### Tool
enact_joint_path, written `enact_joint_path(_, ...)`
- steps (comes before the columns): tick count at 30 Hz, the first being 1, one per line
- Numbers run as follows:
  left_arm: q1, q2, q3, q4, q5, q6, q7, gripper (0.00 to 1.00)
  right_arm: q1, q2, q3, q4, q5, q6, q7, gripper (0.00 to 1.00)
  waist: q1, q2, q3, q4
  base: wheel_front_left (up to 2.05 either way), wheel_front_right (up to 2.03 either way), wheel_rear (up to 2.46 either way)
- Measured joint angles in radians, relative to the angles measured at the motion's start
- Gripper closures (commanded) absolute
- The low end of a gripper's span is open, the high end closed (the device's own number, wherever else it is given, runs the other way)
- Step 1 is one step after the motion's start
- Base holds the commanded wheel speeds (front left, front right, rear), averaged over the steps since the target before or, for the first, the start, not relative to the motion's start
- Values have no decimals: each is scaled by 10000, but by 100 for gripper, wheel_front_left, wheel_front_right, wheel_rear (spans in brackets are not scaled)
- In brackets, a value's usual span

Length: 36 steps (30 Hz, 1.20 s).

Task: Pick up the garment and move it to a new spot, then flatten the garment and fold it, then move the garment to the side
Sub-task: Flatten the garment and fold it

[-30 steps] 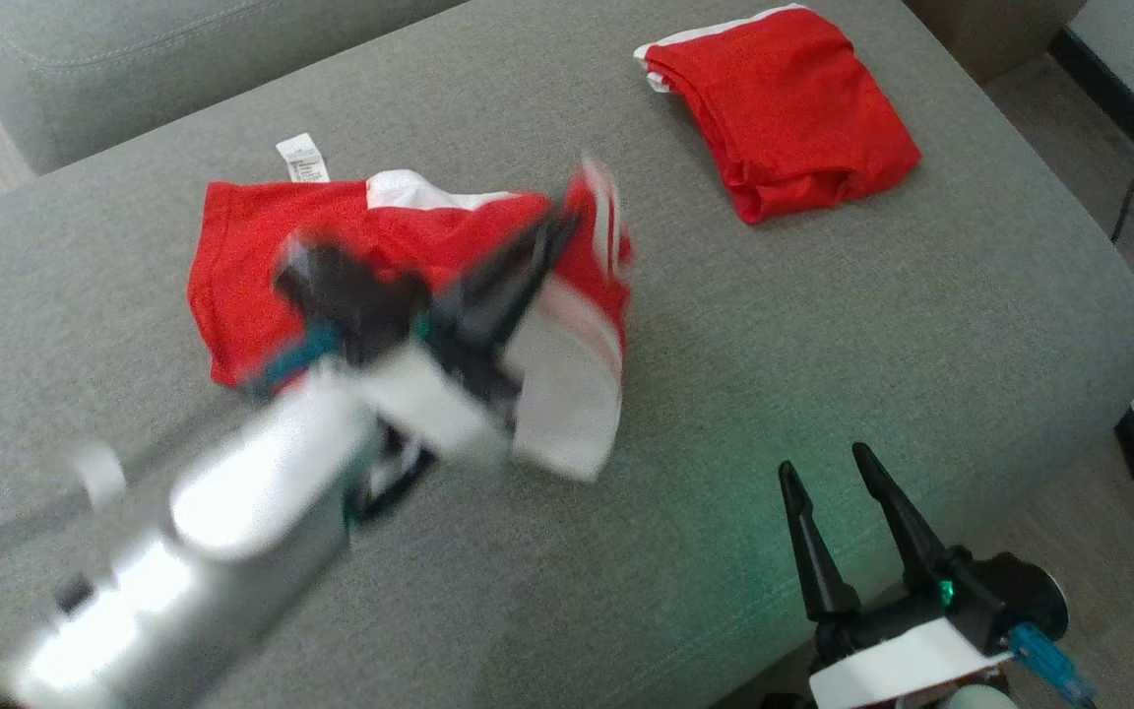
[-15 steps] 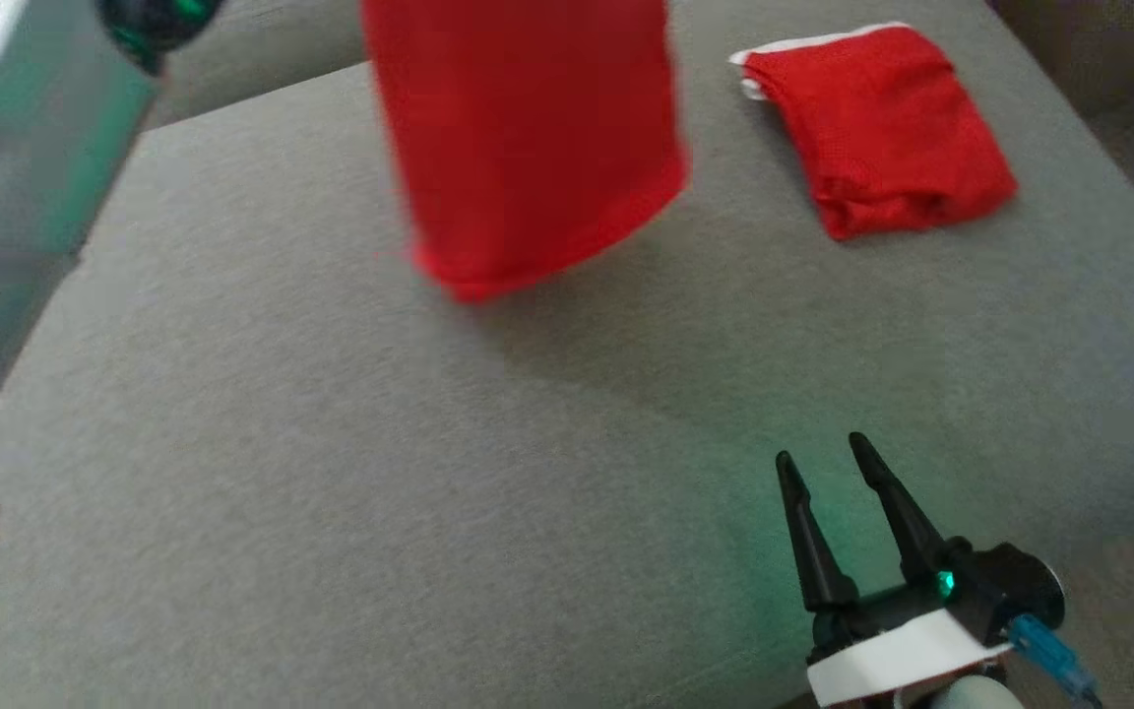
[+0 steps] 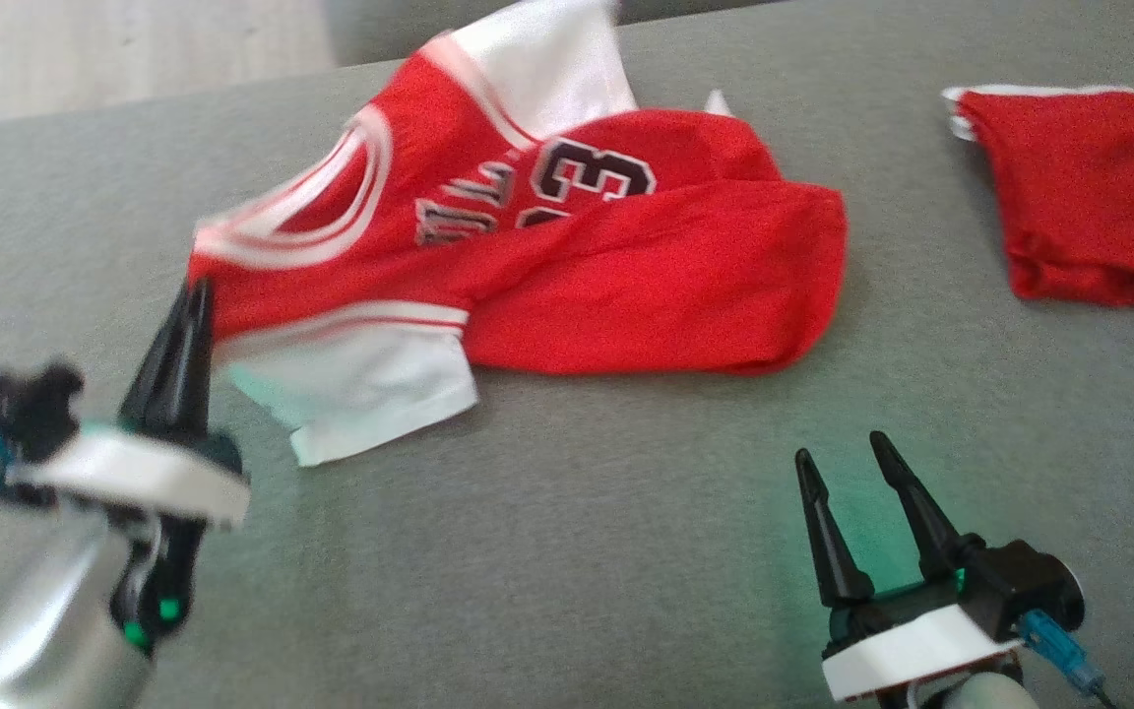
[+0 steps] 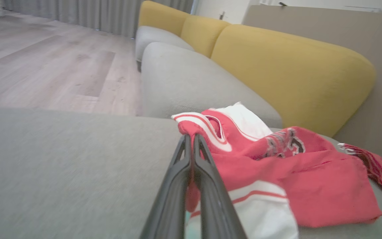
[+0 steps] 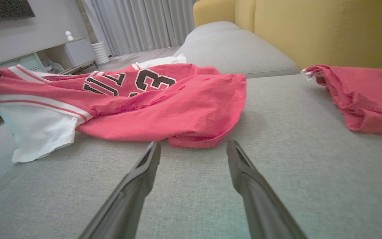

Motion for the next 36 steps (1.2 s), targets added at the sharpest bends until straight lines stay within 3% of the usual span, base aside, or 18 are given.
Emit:
enact_joint_path(6, 1900, -769, 1624, -328, 976, -247, 0, 100, -3, 0, -12, 100, -138, 0, 0, 0, 0, 0, -39, 809, 0, 0, 0)
enact_joint_path(10, 1860, -1045, 2272, -616, 1624, -372, -2, 100, -18, 0, 113, 163, -217, 0, 0, 0, 0, 0, -88, 1073, 0, 0, 0)
enact_joint_path(15, 1286, -1323, 2752, -623, 2000, -454, -2, 100, -209, 0, 236, 161, -217, 0, 0, 0, 0, 0, 7, 935, 0, 0, 0)
enact_joint_path(17, 958, -1354, 2882, -485, 2104, -454, -4, 7, -267, 0, 247, 157, -217, 0, 0, 0, -1, 0, 88, 825, 0, 0, 0)
enact_joint_path(18, 818, -1344, 2938, -435, 2213, -454, -4, 0, -275, 0, 249, 157, -217, 0, 0, 0, 0, 0, 145, 771, 0, 0, 0)
enact_joint_path(24, 743, -1611, 4374, -836, 3306, -527, -35, 0, -297, -2, 236, 119, -199, 0, 0, 0, 1, 0, 522, 502, 0, 0, 0)
enact_joint_path(28, 1708, -2284, 5306, -1599, 4328, -527, -46, 0, -298, -2, 180, 88, -199, 0, 0, 0, 0, 0, 687, 557, 0, 0, 0)
enact_joint_path(36, 3904, -3214, 5595, -2878, 5850, -527, -46, 0, -399, -2, 238, 86, -107, 0, 0, 0, 1, 0, 850, 764, 0, 0, 0)
